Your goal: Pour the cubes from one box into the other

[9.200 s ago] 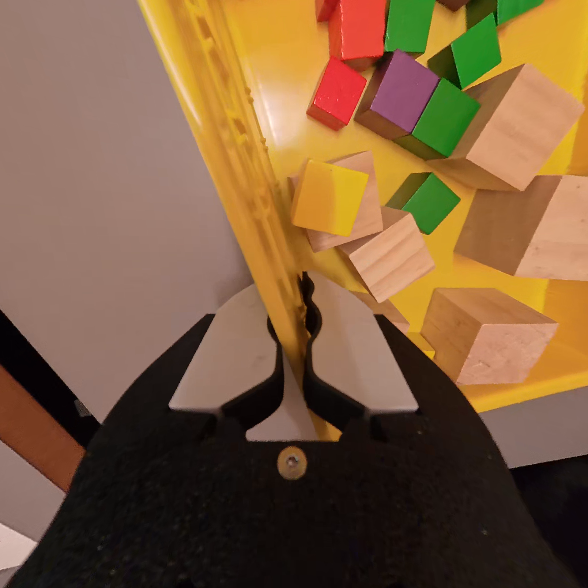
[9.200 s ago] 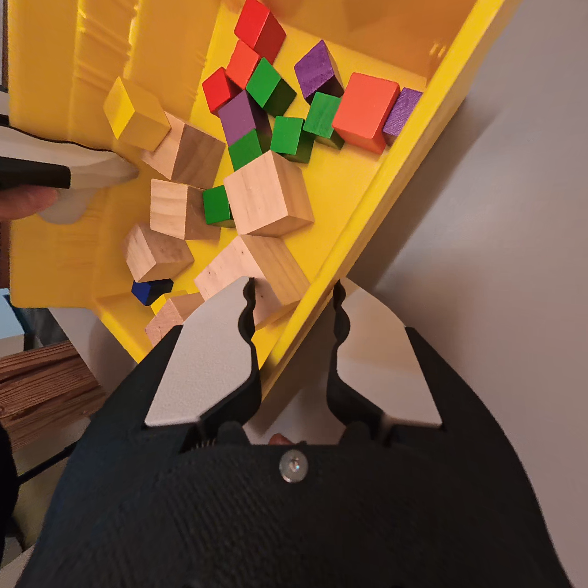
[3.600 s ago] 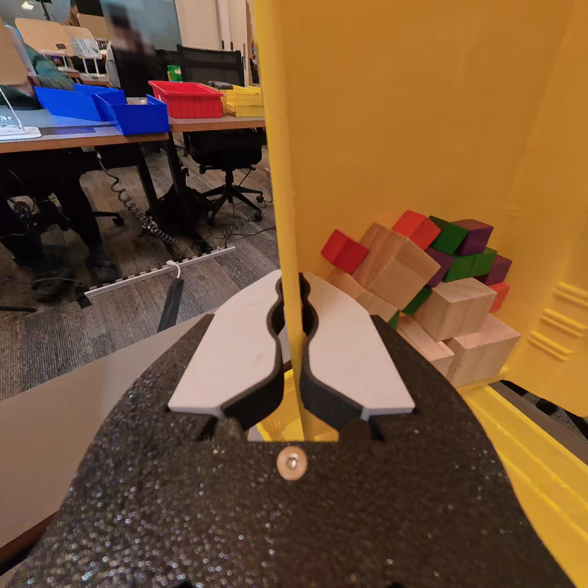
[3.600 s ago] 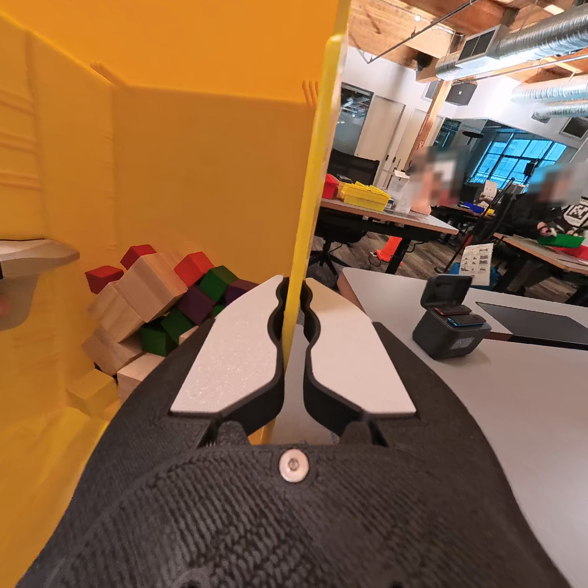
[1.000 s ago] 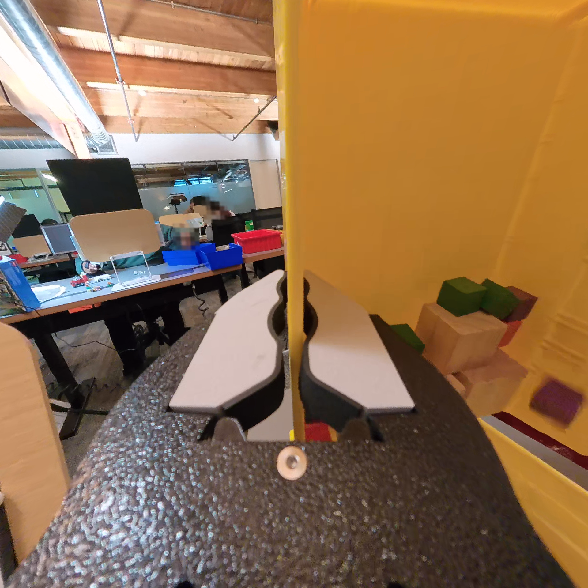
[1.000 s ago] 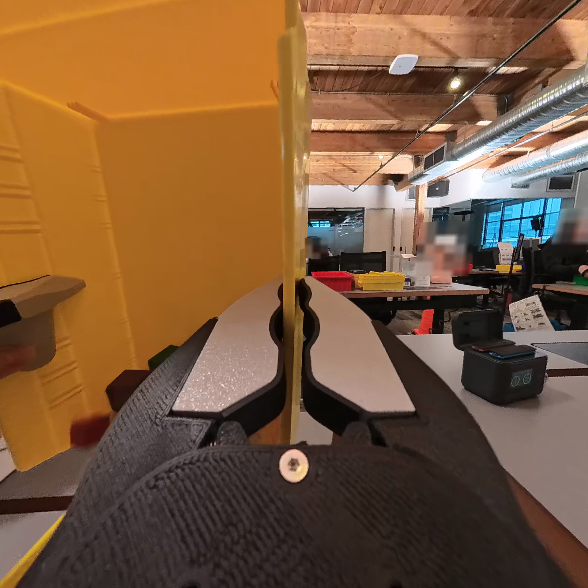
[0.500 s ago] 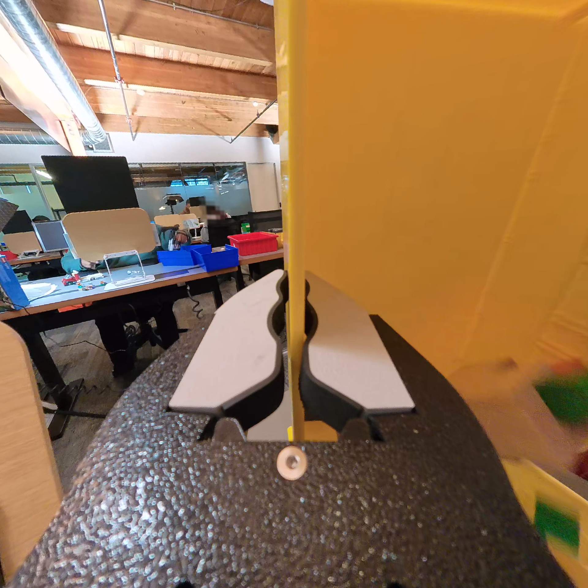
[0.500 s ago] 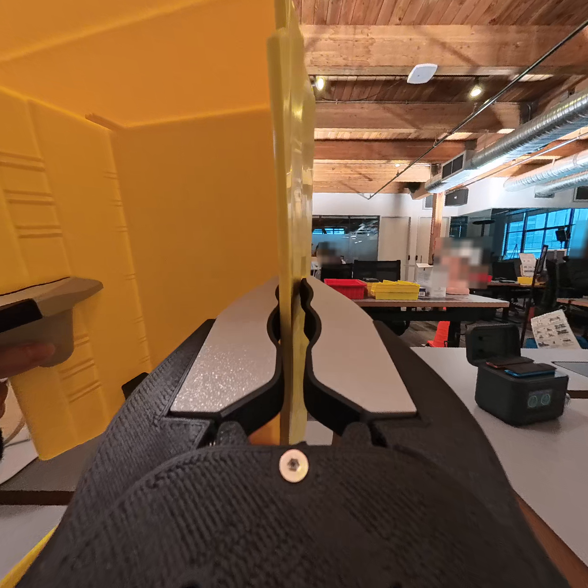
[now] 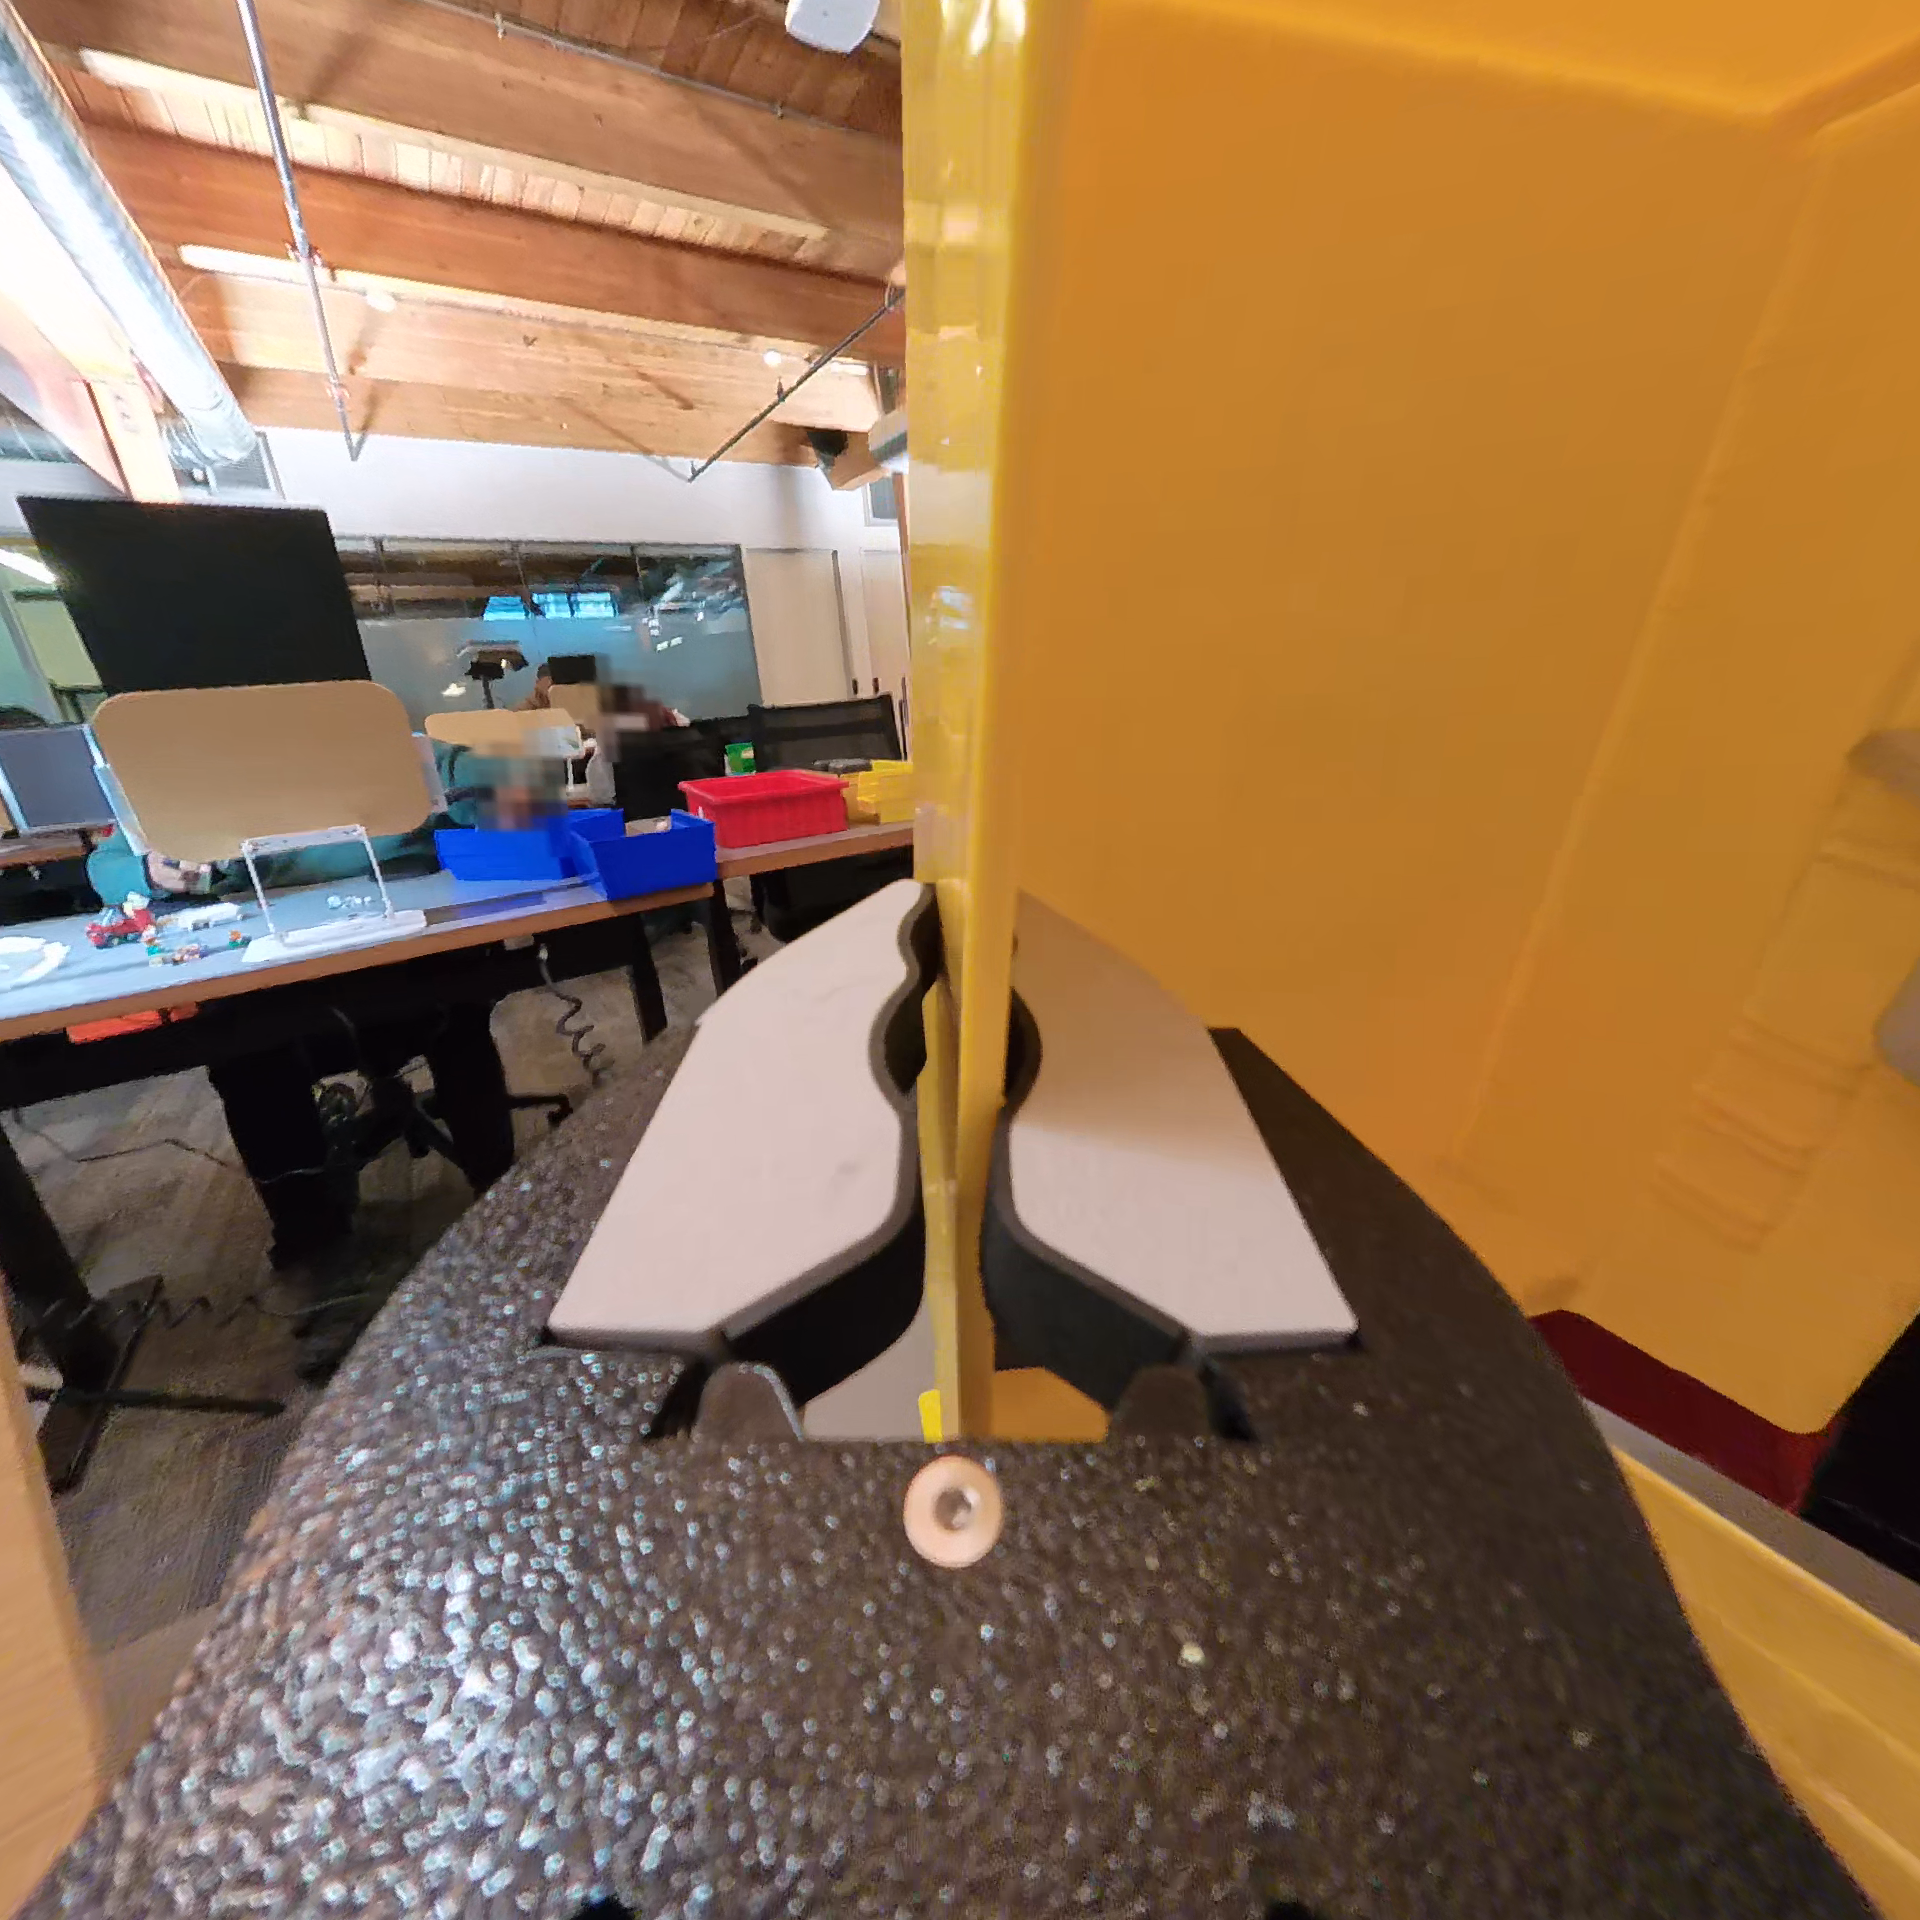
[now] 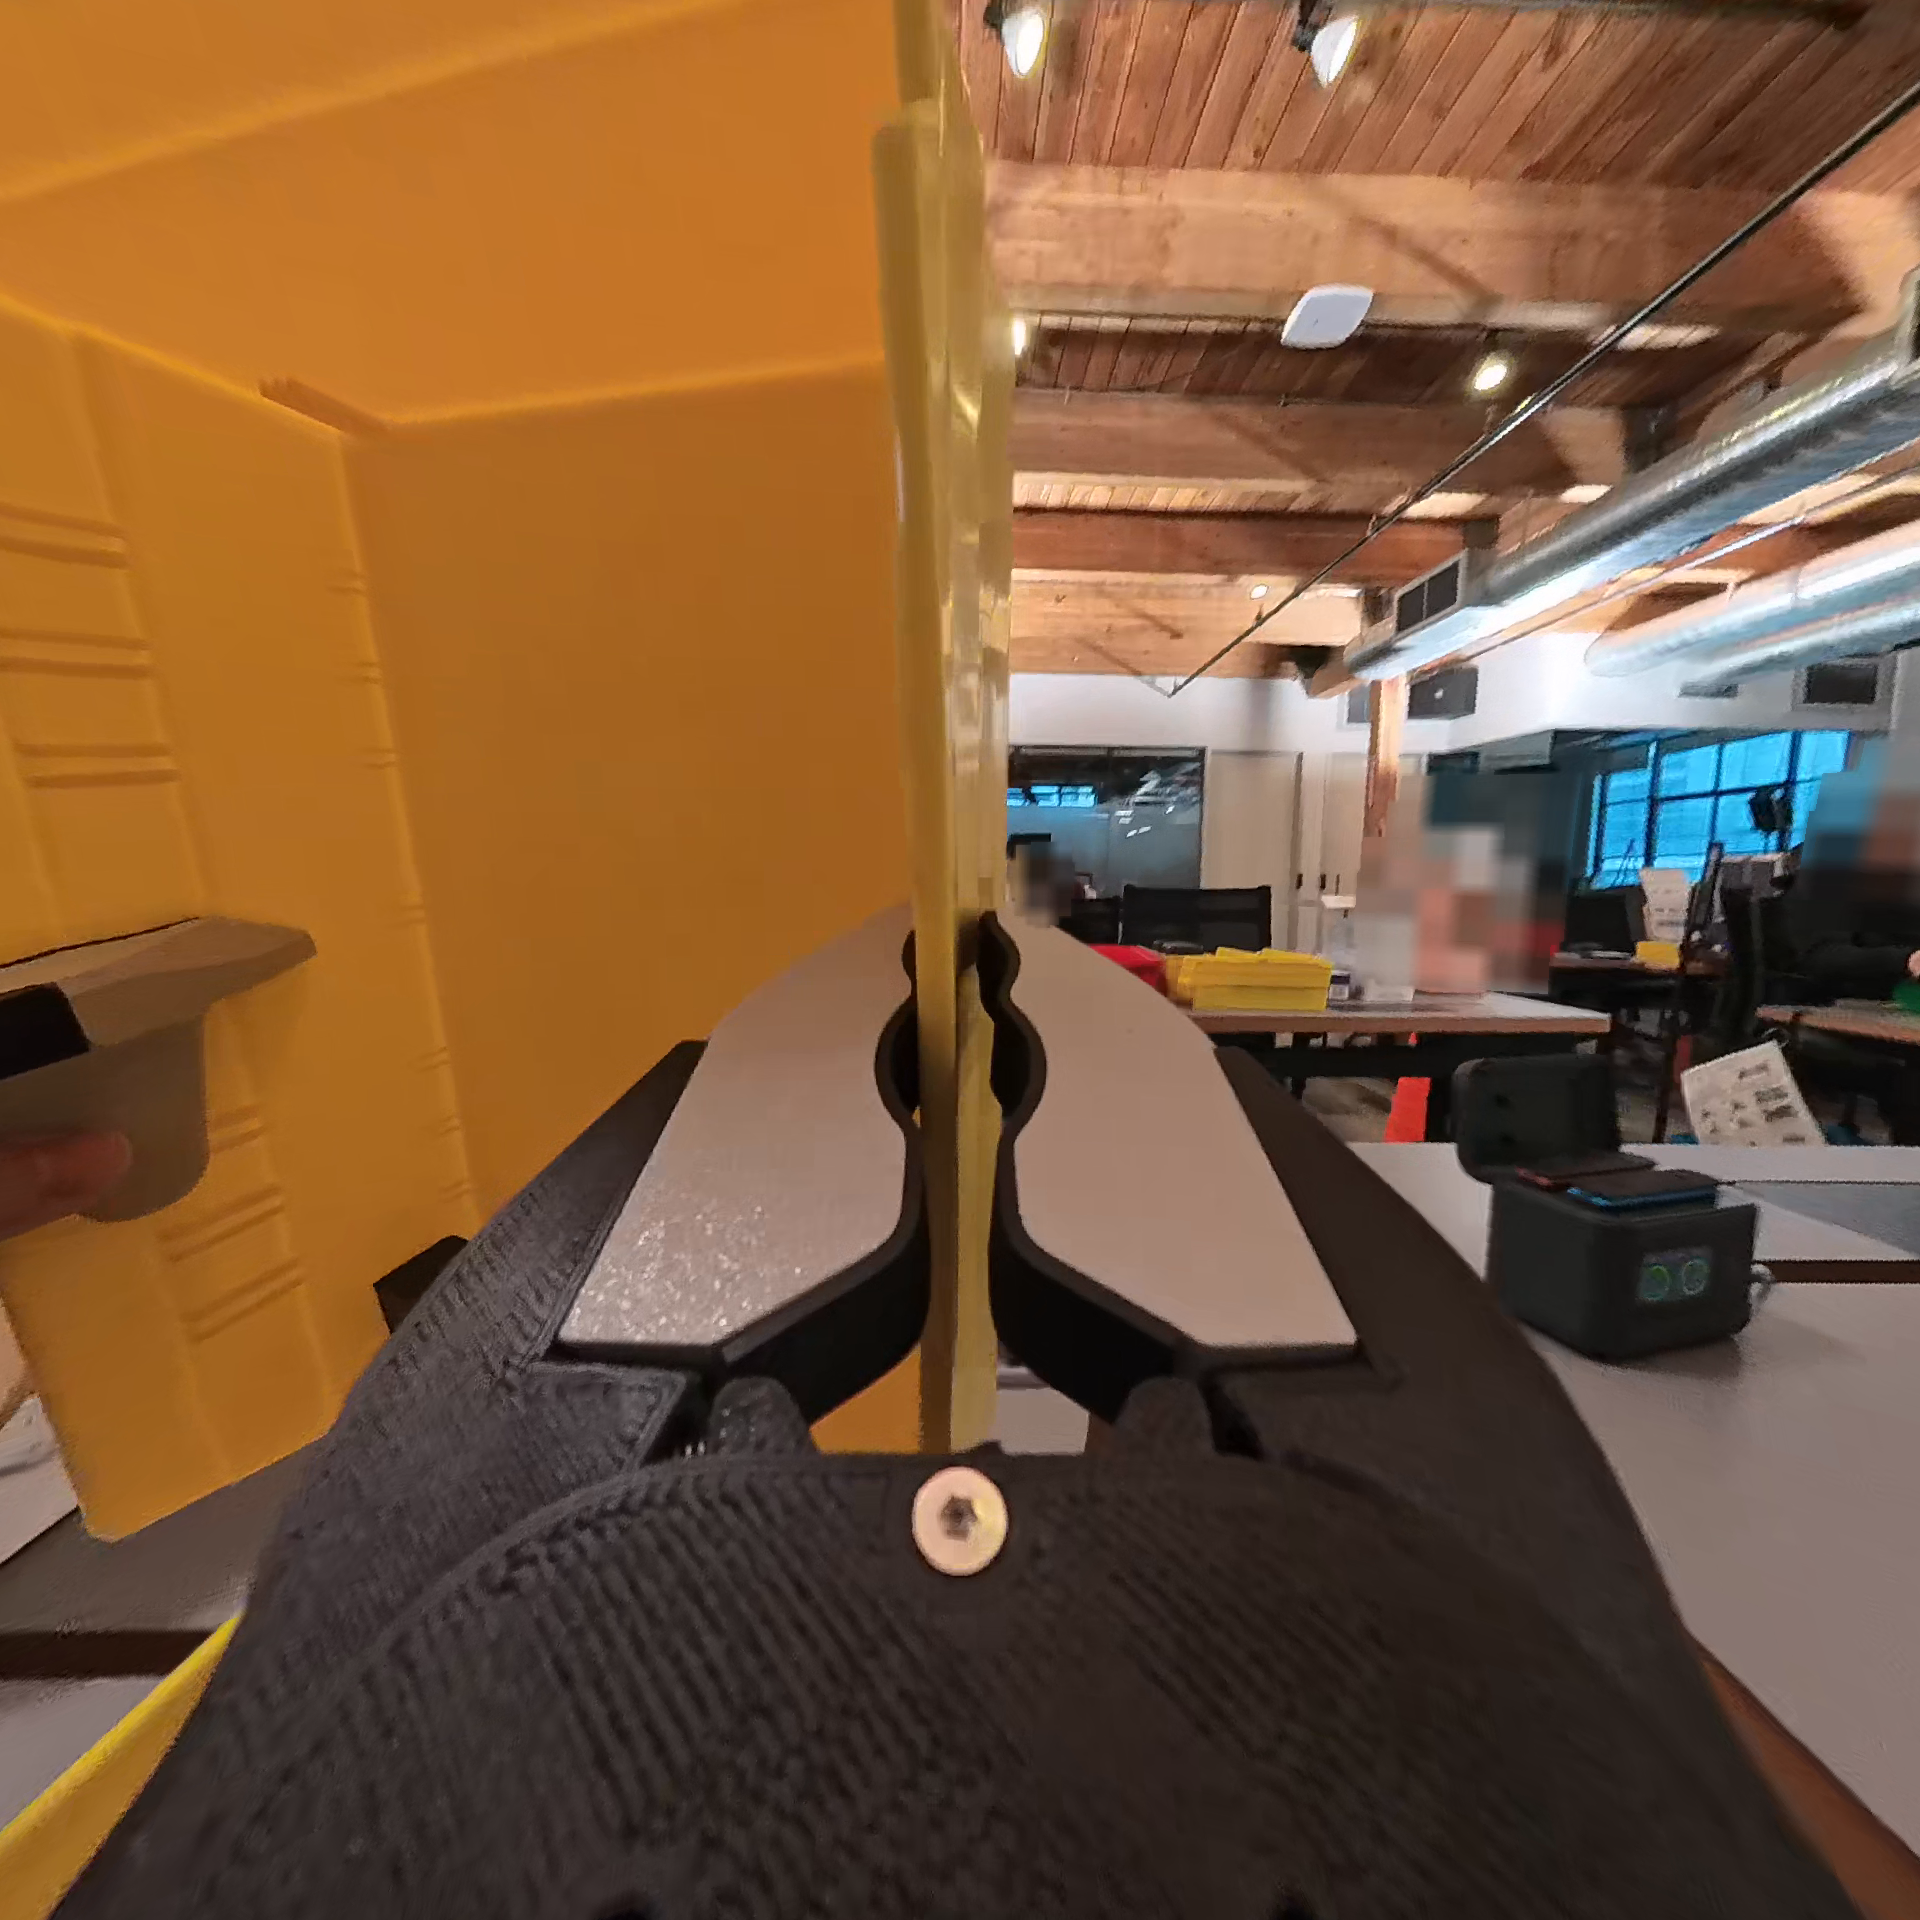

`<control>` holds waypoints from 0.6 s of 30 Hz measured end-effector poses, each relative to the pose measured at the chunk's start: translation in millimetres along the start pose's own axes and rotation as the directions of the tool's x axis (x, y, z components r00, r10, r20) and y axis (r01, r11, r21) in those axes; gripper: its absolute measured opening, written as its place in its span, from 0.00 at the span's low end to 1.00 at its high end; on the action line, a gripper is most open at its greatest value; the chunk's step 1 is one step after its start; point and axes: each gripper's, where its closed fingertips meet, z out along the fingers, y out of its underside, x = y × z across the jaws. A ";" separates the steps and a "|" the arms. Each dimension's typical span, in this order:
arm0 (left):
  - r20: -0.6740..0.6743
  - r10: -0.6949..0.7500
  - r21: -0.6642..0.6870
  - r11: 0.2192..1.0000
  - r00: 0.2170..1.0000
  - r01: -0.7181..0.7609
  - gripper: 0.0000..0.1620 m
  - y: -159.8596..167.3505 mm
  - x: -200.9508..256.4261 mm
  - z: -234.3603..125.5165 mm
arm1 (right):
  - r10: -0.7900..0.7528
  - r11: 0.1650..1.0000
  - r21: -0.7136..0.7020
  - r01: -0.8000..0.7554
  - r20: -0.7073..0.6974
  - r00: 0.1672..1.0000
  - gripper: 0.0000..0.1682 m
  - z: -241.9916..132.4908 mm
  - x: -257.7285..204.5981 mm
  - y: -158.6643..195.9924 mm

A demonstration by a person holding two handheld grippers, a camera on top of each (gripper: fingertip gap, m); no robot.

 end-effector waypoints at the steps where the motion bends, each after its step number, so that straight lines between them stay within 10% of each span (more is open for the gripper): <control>1: -0.004 0.013 0.020 1.000 1.000 -0.013 0.03 -4.3 3.0 -1.1 | 0.001 1.000 0.022 -0.001 -0.009 1.000 0.04 -2.6 1.7 -5.2; 18: -0.013 0.047 0.092 0.995 0.999 -0.046 0.03 -36.8 18.6 -5.1 | -0.056 0.994 0.093 0.062 -0.060 0.997 0.03 -11.7 8.1 -39.2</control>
